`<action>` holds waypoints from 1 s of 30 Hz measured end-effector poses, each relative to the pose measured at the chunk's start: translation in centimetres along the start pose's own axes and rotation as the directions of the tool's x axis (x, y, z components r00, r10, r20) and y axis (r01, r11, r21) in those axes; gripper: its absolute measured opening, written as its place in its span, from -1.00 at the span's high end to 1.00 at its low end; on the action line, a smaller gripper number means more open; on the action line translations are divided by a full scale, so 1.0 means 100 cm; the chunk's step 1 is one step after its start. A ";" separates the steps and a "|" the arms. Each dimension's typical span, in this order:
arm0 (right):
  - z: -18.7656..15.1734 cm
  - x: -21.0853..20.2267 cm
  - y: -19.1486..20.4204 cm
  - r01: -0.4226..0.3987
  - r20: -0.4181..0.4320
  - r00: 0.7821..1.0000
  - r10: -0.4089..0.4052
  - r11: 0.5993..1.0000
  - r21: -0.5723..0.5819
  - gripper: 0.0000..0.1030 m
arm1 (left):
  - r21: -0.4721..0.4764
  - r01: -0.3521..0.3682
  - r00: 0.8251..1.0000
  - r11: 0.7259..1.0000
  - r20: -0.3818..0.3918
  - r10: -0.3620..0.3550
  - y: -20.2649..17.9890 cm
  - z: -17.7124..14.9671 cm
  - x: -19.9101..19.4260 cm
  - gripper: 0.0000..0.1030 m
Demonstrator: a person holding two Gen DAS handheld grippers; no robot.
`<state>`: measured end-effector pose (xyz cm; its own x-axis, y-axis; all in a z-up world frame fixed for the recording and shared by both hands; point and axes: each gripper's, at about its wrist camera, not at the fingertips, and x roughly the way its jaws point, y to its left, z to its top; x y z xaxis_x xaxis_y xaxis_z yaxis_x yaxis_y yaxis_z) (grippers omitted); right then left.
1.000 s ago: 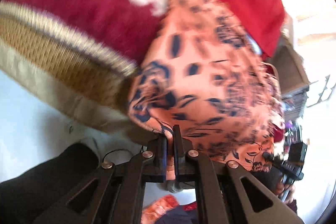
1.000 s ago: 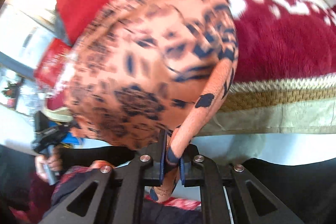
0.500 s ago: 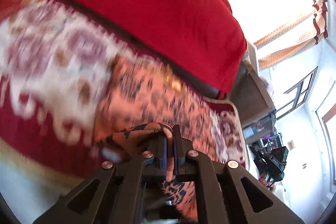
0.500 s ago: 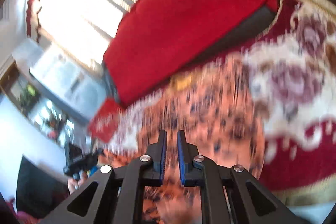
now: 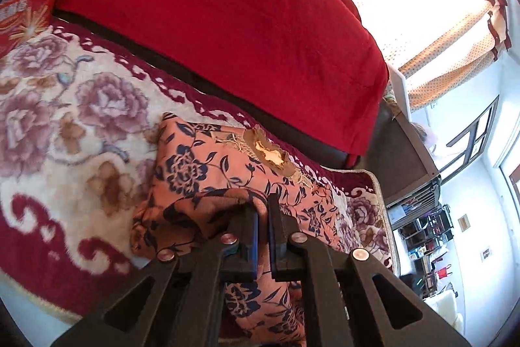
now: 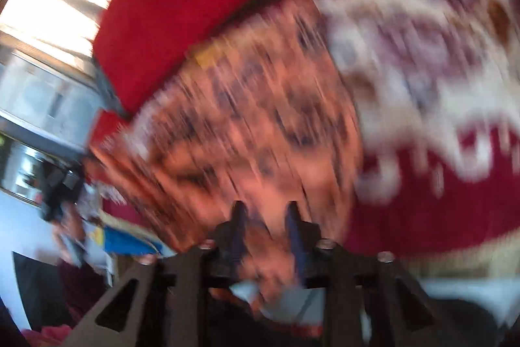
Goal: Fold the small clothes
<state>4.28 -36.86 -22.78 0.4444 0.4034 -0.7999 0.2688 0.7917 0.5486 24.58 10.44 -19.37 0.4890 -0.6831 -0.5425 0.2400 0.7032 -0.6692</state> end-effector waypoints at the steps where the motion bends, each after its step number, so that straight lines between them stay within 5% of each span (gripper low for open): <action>1: -0.023 0.007 -0.006 0.009 -0.034 0.999 -0.008 1.000 0.029 -0.22 | 0.011 -0.011 1.000 1.000 0.006 0.011 -0.001 -0.004 -0.008 0.91; 3: -0.053 0.016 -0.016 -0.024 -0.050 0.998 0.029 0.996 0.091 -0.43 | 0.028 -0.039 0.999 0.999 0.012 0.038 -0.002 -0.012 -0.022 0.91; 6: -0.083 0.036 -0.021 -0.047 -0.079 0.995 0.061 0.985 0.166 -0.44 | 0.030 -0.038 0.999 0.999 0.012 0.037 -0.003 -0.024 -0.035 0.91; 14: -0.092 0.113 -0.008 0.023 -0.061 0.998 -0.014 0.987 0.160 -0.49 | 0.008 -0.029 1.000 1.000 0.014 0.028 0.001 -0.050 -0.066 0.91; 15: -0.093 0.117 -0.007 -0.005 -0.047 0.999 0.012 0.989 0.146 -0.24 | 0.007 -0.030 0.999 1.000 0.015 0.030 0.002 -0.051 -0.068 0.91; 16: -0.094 0.116 -0.007 -0.032 -0.031 0.999 0.036 0.990 0.140 0.36 | 0.006 -0.035 0.999 0.999 0.015 0.035 0.004 -0.052 -0.070 0.91; 17: -0.093 0.115 -0.008 -0.050 -0.032 0.998 0.054 0.990 0.133 0.56 | 0.003 -0.038 0.999 0.999 0.015 0.038 0.006 -0.052 -0.071 0.91; 22: -0.079 0.062 0.002 -0.139 0.068 0.989 0.134 0.987 0.083 0.68 | -0.011 -0.040 0.999 0.999 0.011 0.040 0.015 -0.038 -0.071 0.91; 25: -0.050 0.013 0.010 -0.233 0.201 0.955 0.219 0.971 0.045 0.69 | 0.005 -0.049 0.999 0.999 0.021 0.049 0.012 -0.016 -0.065 0.91; 30: 0.037 -0.053 0.008 -0.313 0.423 0.862 0.280 0.950 0.010 0.69 | 0.021 -0.074 0.997 0.997 0.013 0.074 0.005 0.038 -0.021 0.91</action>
<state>5.33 -40.03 -17.21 0.8199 0.3749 -0.4326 0.1246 0.6207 0.7741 26.84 12.99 -16.65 0.5165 -0.6264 -0.5838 0.2202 0.7560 -0.6164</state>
